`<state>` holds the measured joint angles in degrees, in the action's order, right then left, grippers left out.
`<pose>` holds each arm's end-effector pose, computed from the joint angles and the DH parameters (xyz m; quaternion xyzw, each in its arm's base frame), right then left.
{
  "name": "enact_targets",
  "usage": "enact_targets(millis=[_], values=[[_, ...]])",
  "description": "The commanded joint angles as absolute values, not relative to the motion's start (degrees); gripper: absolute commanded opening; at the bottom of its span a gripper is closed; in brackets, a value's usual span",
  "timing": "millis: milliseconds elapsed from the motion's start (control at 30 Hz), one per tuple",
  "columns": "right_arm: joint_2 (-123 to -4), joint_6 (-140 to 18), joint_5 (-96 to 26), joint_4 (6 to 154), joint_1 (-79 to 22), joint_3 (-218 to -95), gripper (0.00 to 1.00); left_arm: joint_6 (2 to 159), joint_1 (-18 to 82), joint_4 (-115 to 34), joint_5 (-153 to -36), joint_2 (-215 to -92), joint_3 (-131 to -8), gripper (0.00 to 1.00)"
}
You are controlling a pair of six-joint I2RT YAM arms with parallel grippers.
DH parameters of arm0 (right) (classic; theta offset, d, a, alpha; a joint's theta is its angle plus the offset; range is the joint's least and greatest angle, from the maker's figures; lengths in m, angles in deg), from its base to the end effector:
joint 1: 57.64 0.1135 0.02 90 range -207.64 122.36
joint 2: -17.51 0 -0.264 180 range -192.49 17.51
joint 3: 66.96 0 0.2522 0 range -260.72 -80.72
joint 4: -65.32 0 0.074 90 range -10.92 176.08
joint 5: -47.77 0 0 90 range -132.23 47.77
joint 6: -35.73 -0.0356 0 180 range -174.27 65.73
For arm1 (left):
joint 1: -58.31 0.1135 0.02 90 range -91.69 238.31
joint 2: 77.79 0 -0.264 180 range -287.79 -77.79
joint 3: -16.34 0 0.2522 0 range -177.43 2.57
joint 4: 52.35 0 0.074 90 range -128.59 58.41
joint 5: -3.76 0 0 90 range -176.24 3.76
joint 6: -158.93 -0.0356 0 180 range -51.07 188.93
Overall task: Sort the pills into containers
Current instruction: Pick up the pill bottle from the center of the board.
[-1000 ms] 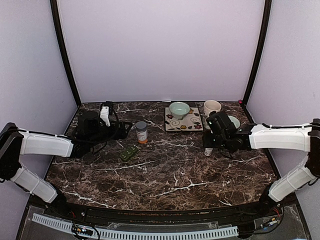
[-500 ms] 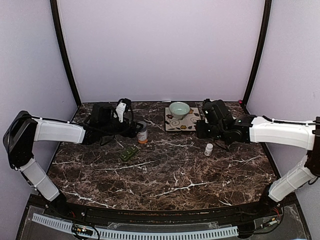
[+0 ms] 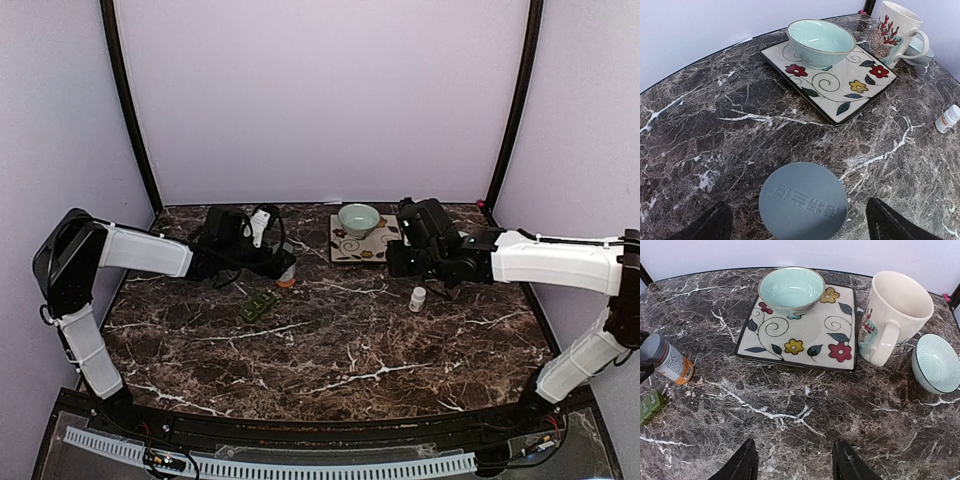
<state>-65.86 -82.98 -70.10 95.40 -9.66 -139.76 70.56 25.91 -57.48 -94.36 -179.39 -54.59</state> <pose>0.2249 0.2247 0.2608 -0.0485 0.8863 0.0797 0.4535 0.3254 -0.2125 0.1964 0.2603 0.8035 -0.2129 0.4912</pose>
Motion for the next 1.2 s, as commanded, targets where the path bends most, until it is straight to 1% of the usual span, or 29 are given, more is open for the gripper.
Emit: enact_targets(millis=[0, 133, 367, 433, 500, 533, 567, 600, 667, 700, 1000, 1133, 1167], values=[[-66.6, -82.1, -69.8, 93.6, -9.2, -141.7, 0.51, 69.1, 25.7, -56.6, -94.0, -181.2, -57.5, 0.96], [-66.8, -81.8, -69.9, 93.6, -9.3, -142.1, 0.51, 68.9, 25.7, -56.6, -93.8, -183.0, -59.0, 0.95], [-67.0, -81.6, -69.9, 93.3, -9.3, -142.2, 0.51, 68.6, 25.7, -58.3, -93.0, -183.5, -59.0, 0.86], [-67.3, -81.6, -69.9, 93.3, -9.3, -142.2, 0.51, 68.3, 25.7, -58.7, -93.5, -183.5, -59.0, 0.81], [-67.5, -81.6, -69.9, 93.2, -9.3, -142.3, 0.51, 68.1, 25.7, -59.0, -94.0, -183.6, -59.2, 0.72], [-67.5, -81.6, -69.9, 93.2, -9.3, -142.3, 0.51, 67.9, 25.7, -59.1, -94.3, -183.7, -59.2, 0.65], [-67.6, -81.7, -69.9, 93.2, -9.3, -142.2, 0.51, 67.7, 25.7, -59.1, -94.6, -183.7, -59.4, 0.55], [-67.6, -81.7, -69.9, 93.0, -9.2, -142.1, 0.51, 67.6, 25.6, -58.9, -94.9, -183.8, -59.5, 0.47], [-67.6, -81.9, -69.9, 92.9, -9.3, -141.9, 0.51, 67.3, 25.7, -58.4, -95.2, -184.1, -60.0, 0.35], [-67.5, -81.9, -69.9, 92.9, -9.2, -141.9, 0.51, 67.2, 25.7, -58.1, -95.4, -184.2, -60.2, 0.33], [-66.0, -82.3, -71.7, 93.2, -9.4, -141.4, 0.51, 66.1, 25.1, -58.5, -98.9, -181.6, -59.7, 0.27], [-64.4, -82.7, -72.7, 93.1, -10.9, -140.5, 0.51, 63.4, 23.4, -58.0, -102.1, -180.0, -60.8, 0.25], [-63.8, -82.8, -72.8, 93.1, -11.3, -140.2, 0.51, 62.4, 21.5, -57.2, -102.7, -179.9, -61.7, 0.25]])
